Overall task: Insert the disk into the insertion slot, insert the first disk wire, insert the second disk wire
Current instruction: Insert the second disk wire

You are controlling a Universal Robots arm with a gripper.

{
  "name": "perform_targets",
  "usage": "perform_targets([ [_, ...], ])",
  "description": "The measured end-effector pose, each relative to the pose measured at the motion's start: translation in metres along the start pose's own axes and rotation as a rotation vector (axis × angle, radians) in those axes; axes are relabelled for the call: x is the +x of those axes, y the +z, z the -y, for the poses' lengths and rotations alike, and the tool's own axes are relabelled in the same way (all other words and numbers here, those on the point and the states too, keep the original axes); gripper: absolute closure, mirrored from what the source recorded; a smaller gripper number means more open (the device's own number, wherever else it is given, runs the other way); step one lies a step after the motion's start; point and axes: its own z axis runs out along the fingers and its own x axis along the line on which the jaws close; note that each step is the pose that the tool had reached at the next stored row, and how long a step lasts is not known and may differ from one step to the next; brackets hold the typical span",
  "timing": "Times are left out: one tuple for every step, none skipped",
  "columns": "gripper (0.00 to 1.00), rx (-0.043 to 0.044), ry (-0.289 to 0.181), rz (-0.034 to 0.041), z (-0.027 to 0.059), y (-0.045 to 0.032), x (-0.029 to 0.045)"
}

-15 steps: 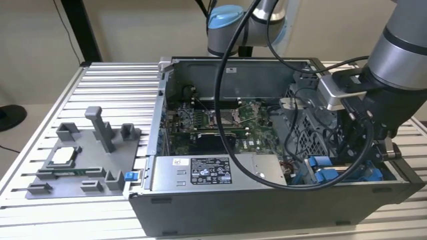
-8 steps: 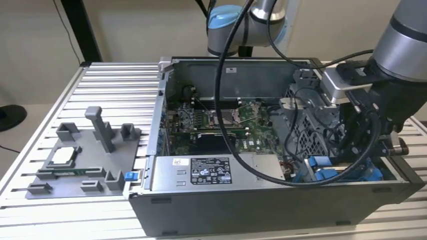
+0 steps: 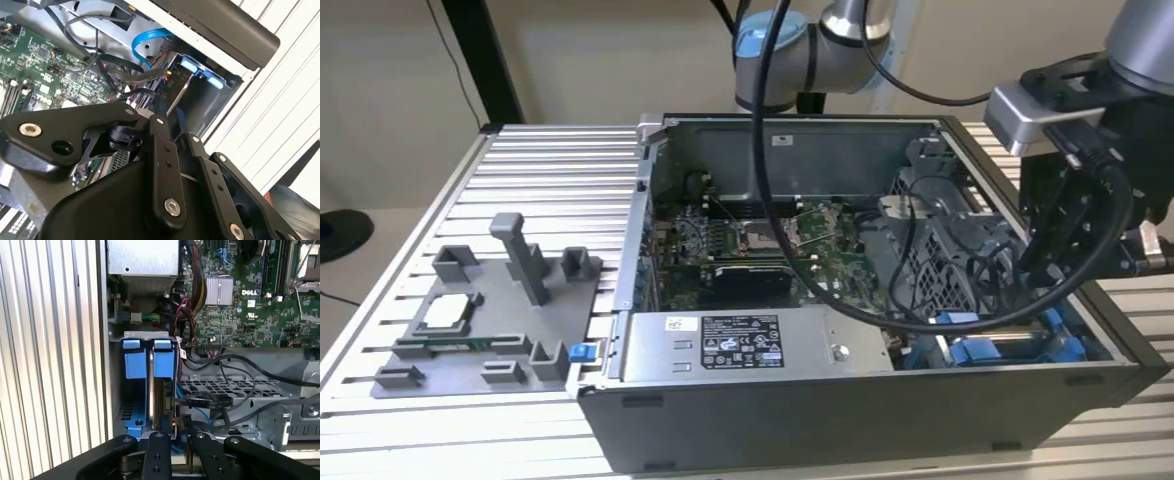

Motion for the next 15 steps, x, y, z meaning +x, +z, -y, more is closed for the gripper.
perform_targets([
  [0.0, 0.0, 0.0, -0.0004, 0.0002, -0.0013, -0.0001],
  [0.0, 0.0, 0.0, -0.0001, 0.0002, -0.0015, -0.0001],
  [0.0, 0.0, 0.0, 0.0003, 0.0002, -0.0015, -0.0001],
  [0.0, 0.0, 0.0, 0.0003, 0.0002, -0.0015, -0.0001],
  [0.0, 0.0, 0.0, 0.0005, 0.0002, -0.0015, -0.0001],
  [1.0, 0.0, 0.0, 0.0003, 0.0002, -0.0015, -0.0001],
  [1.0, 0.0, 0.0, 0.0003, 0.0002, -0.0015, -0.0001],
  [1.0, 0.0, 0.0, 0.0003, 0.0002, -0.0016, -0.0001],
  [1.0, 0.0, 0.0, 0.0003, 0.0002, -0.0016, -0.0001],
  [1.0, 0.0, 0.0, 0.0003, 0.0002, -0.0016, -0.0001],
  [1.0, 0.0, 0.0, 0.0003, 0.0002, -0.0016, -0.0001],
  [1.0, 0.0, 0.0, 0.0004, 0.0002, -0.0016, -0.0001],
  [1.0, 0.0, 0.0, 0.0005, 0.0002, -0.0016, -0.0001],
  [1.0, 0.0, 0.0, 0.0005, 0.0002, -0.0016, -0.0001],
  [1.0, 0.0, 0.0, 0.0005, 0.0002, -0.0016, -0.0001],
])
